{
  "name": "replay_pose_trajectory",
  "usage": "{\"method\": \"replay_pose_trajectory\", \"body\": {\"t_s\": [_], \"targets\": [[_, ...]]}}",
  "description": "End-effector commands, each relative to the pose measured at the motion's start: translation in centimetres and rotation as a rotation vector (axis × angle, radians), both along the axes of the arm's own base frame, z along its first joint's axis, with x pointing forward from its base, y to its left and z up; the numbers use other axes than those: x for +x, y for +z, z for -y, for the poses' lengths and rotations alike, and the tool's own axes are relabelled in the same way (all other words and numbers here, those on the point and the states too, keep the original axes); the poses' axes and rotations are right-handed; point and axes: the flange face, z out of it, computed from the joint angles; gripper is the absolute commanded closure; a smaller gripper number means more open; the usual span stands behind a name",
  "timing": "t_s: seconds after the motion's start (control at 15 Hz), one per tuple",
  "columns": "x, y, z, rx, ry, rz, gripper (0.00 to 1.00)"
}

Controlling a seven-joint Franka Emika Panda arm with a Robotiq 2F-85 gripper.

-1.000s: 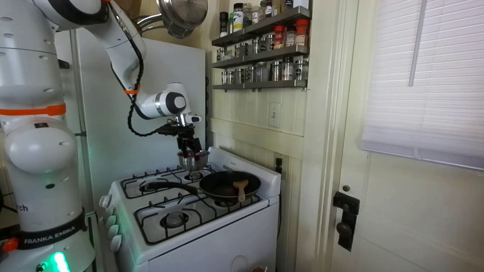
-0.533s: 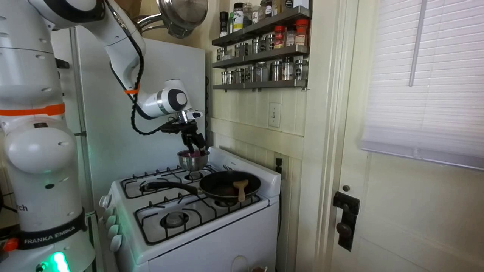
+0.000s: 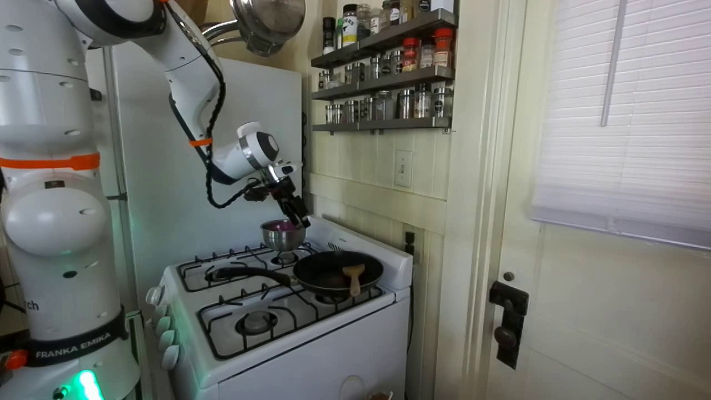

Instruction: Move the silver bowl forward, then use the wooden spoon to stir in the pan

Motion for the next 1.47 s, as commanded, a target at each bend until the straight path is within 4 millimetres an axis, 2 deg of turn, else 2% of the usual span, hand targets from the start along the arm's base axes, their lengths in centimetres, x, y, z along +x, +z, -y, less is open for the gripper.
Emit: {"method": "replay_pose_trajectory", "body": {"t_s": [0.0,0.2,0.53,0.93,1.27,1.33,1.4], "targets": [[-0.6,-2.5,-2.6,0.003,-0.016,-0.018,0.00],[-0.4,-2.6,-4.3,0.034,-0.011,-0.004,0.00],[0.8,-2.4,-5.9,0.066,-0.009,0.011,0.00],[1.3,-5.7,-6.6,0.119,0.051,-0.053,0.00],[1.3,-6.9,-8.2,0.135,0.123,-0.065,0.00],[1.4,-7.0,-8.4,0.133,0.122,-0.067,0.04],[1.5,-7.1,-8.4,0.132,0.124,-0.068,0.28]]}}
